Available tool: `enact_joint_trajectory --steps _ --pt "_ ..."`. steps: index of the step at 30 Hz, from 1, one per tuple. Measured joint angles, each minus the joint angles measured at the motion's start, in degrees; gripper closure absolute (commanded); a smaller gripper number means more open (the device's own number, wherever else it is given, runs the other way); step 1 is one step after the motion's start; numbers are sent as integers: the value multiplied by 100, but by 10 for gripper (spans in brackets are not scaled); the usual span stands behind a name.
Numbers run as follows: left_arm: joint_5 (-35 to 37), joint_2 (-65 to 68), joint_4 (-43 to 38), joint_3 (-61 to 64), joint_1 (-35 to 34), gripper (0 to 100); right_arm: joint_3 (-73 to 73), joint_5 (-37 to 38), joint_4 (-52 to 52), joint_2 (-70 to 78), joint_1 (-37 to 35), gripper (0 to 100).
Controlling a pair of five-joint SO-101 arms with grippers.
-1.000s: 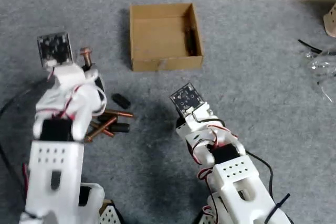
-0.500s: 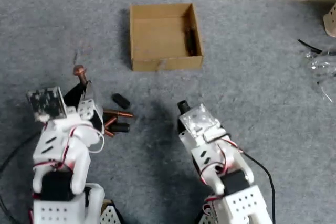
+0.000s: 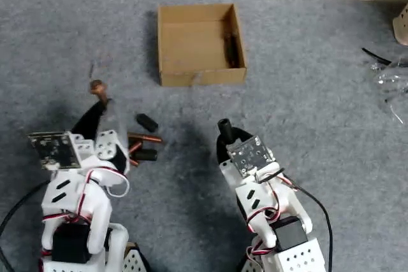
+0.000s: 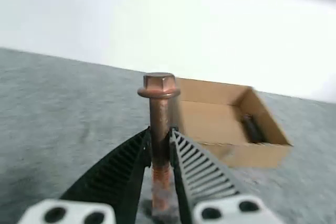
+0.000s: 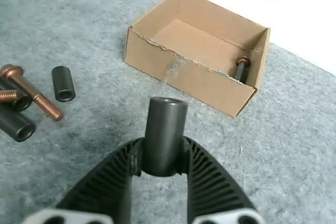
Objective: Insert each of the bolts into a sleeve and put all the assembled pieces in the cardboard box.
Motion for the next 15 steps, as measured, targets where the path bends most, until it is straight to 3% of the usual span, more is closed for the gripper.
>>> enact_joint_trajectory --steps 4,7,15 --pt "220 0 -70 0 580 995 0 -281 0 0 0 995" --pt "527 0 -554 0 826 995 0 -413 0 0 0 995" --pt "1749 0 -1389 0 862 995 0 -475 0 0 -97 995"
